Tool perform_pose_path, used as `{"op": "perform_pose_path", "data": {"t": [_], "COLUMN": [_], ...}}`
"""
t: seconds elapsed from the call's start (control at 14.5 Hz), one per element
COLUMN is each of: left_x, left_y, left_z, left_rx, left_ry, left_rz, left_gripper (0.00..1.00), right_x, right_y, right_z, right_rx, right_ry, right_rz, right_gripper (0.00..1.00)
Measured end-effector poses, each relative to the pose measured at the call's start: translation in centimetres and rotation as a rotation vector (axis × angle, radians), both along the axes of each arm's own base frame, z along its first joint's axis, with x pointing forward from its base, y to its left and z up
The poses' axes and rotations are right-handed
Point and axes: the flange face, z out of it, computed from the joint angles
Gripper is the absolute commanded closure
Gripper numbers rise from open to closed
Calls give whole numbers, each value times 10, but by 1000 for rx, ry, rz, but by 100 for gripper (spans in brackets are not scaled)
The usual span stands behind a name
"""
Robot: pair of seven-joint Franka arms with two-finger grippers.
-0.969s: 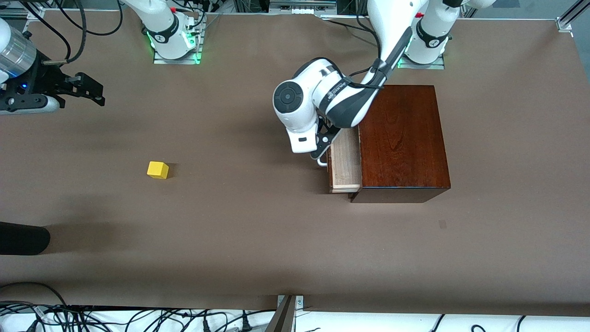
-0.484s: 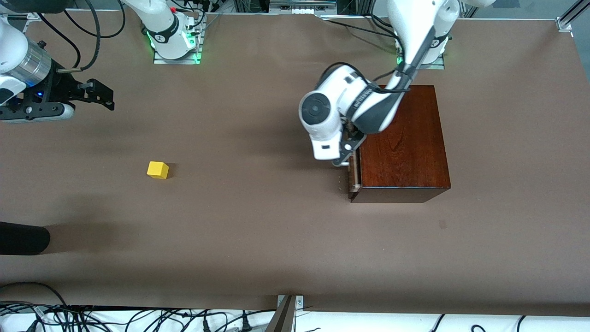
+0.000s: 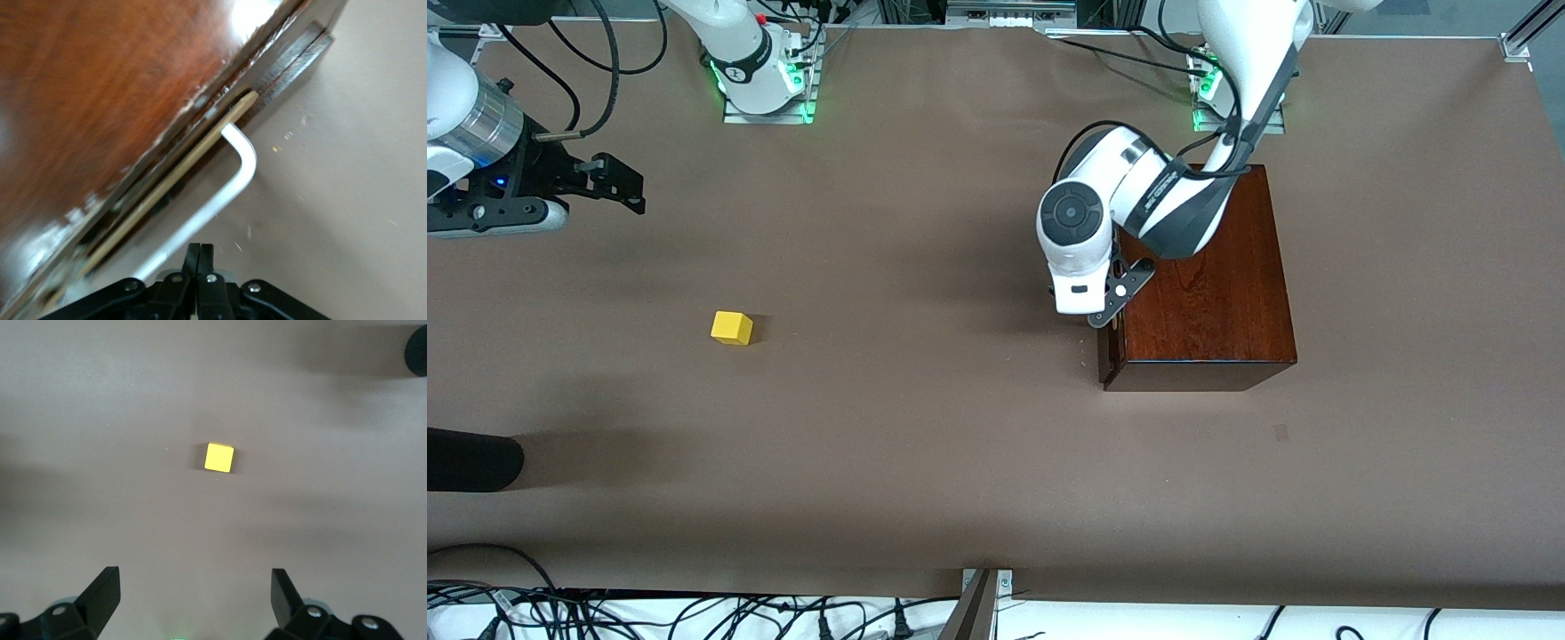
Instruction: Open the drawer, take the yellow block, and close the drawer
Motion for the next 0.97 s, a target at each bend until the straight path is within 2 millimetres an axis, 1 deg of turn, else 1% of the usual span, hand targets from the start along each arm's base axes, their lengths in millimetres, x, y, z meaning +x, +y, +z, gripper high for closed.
{"op": "perform_pose_path", "data": {"t": [0.21,0.28,0.42,0.55,0.76,0.97], "left_x": [-6,-9,-12,-7,4,7], "left_y": [1,4,18,46,102,162], "left_z": [81,105,140,167,200,227], "left_rx": [-152,-178,-209,-235,-253,-263], "left_ry": [-23,-36,-57,-72,-72,-52], "left_rz": [60,64,19,-64,-165,-270], "left_gripper": [24,0,0,0,0,0], "right_x": [0,0,0,0,0,0], "right_y": [0,0,0,0,0,0], "right_z": [0,0,0,0,0,-1], "right_rx": [-1,-1,-1,-1,-1,-1], "right_ry": [0,0,0,-1,0,1], "right_rz": [0,0,0,0,0,1], "right_gripper": [0,0,0,0,0,0]}}
